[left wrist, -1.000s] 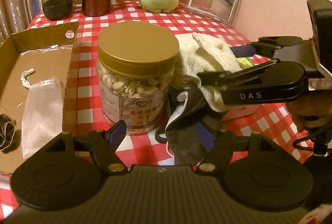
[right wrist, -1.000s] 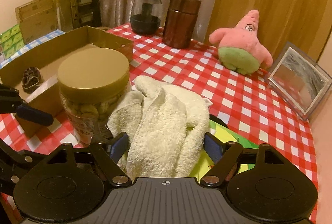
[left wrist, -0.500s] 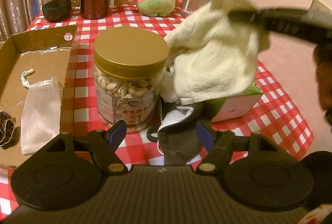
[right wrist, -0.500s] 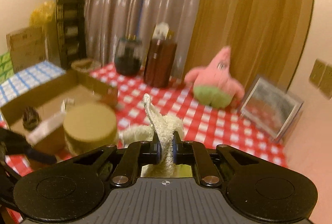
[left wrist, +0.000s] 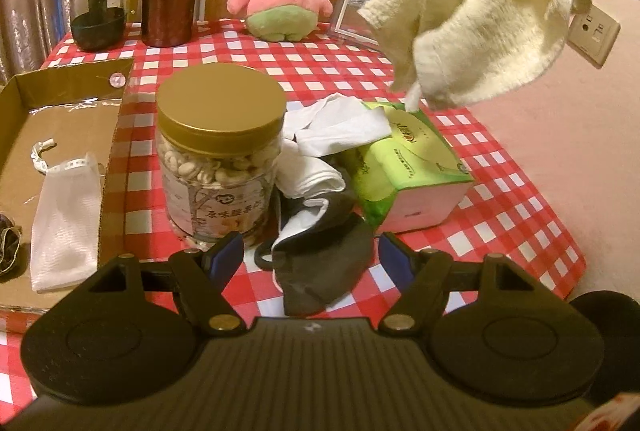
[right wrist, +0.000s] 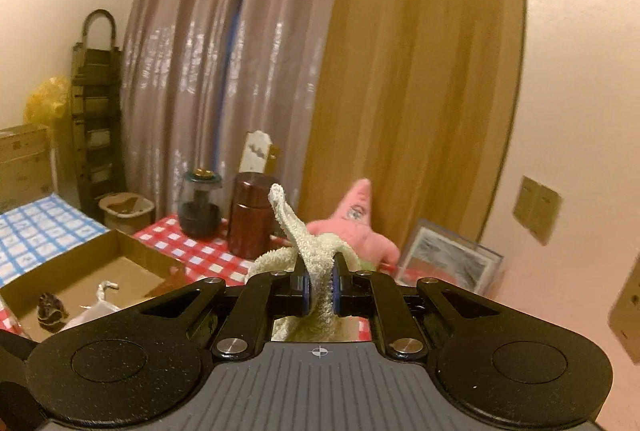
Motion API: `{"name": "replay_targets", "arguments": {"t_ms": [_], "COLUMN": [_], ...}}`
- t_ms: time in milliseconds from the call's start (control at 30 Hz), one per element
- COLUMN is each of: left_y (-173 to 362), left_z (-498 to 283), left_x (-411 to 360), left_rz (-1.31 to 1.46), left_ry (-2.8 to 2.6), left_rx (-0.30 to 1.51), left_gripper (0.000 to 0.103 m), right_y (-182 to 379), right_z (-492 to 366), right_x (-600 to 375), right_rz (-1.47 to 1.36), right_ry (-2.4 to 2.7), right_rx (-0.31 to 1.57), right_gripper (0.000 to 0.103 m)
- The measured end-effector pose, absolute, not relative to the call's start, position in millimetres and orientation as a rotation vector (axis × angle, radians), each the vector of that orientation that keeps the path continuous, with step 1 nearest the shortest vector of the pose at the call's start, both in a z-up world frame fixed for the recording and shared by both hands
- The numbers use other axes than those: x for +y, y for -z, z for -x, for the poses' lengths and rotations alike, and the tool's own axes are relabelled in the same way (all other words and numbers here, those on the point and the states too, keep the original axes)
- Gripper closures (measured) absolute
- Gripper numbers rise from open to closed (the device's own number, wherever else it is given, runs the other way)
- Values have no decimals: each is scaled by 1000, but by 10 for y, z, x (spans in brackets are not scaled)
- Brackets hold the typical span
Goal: Organize soft objects
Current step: 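Grasp the cream towel with the right gripper and lift it, then hold the towel up with the right gripper while the left gripper grasps the black cloth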
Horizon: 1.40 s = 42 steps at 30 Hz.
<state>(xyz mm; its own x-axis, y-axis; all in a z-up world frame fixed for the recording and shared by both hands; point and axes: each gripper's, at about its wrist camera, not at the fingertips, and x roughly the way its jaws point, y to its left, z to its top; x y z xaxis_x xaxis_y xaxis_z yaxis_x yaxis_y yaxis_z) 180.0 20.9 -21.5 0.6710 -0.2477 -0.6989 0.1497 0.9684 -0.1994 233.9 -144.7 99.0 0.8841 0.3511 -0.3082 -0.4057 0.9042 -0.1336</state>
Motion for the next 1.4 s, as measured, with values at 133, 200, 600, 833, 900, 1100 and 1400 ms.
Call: {"name": "replay_targets", "arguments": {"t_ms": [133, 200, 600, 833, 900, 1100, 1400], "left_y": [264, 312, 635, 770, 782, 767, 764], "left_z": [-1798, -1813, -1988, -2091, -2103, -2126, -2140], "left_x": [175, 159, 105, 87, 88, 76, 24], "left_rz": [129, 124, 87, 84, 87, 96, 93], "left_ry": [235, 242, 260, 273, 275, 281, 292], "left_rx": [809, 814, 857, 880, 879, 869, 868], "left_gripper": [32, 32, 32, 32, 32, 32, 32], "right_y": [-763, -602, 158, 258, 224, 117, 224], "right_z": [-2392, -2411, -2340, -2333, -2322, -2298, -2590], "right_x": [-1534, -1541, -1275, -1283, -1312, -1440, -1543], "right_rz": [192, 191, 283, 359, 364, 373, 366], "right_ry": [-382, -383, -502, -506, -495, -466, -455], "right_rx": [398, 455, 709, 707, 686, 667, 711], "right_gripper": [93, 93, 92, 79, 39, 28, 22]}}
